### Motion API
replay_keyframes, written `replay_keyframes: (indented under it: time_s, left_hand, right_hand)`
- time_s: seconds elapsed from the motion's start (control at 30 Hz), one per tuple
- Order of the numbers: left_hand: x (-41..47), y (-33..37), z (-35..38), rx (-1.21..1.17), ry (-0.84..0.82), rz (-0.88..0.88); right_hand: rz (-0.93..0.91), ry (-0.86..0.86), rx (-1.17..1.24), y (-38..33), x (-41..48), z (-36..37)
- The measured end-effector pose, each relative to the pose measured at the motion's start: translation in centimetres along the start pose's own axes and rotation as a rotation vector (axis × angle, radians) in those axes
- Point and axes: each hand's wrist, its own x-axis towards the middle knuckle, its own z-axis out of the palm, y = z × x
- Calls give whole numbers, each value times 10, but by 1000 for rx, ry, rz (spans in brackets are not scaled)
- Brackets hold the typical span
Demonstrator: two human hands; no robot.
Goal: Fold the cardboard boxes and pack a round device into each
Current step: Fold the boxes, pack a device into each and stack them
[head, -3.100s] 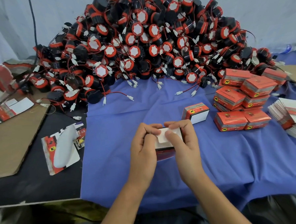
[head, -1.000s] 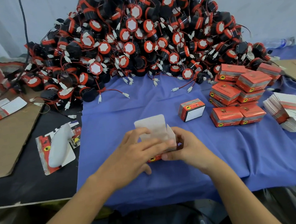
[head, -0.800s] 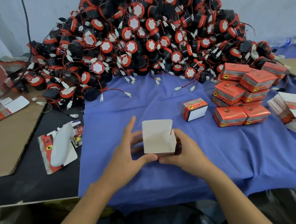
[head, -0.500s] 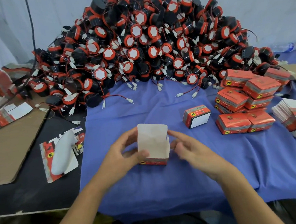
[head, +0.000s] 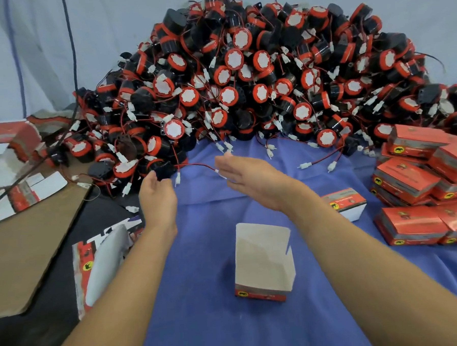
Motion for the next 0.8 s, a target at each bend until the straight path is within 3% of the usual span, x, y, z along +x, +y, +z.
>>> replay_keyframes:
  time_s: [0.17,0.3,0.47,0.57,0.8]
  left_hand:
    - [42,-10,13,109,62,-26]
    - [68,-20,22,128,80,-73]
    - [81,-36,26,85,210,24]
    - [81,-39,25,47,198,72]
    - [39,-2,16,-222,155,150]
  right_hand:
    - [76,-133,-204,-12,73,32]
    - [68,-241,-211,-9,113,50]
    - [106,-181,-286,0,152,64]
    - [87,-151,-295,-1,154,59]
    - [-119,-38,-234,-34,86,29]
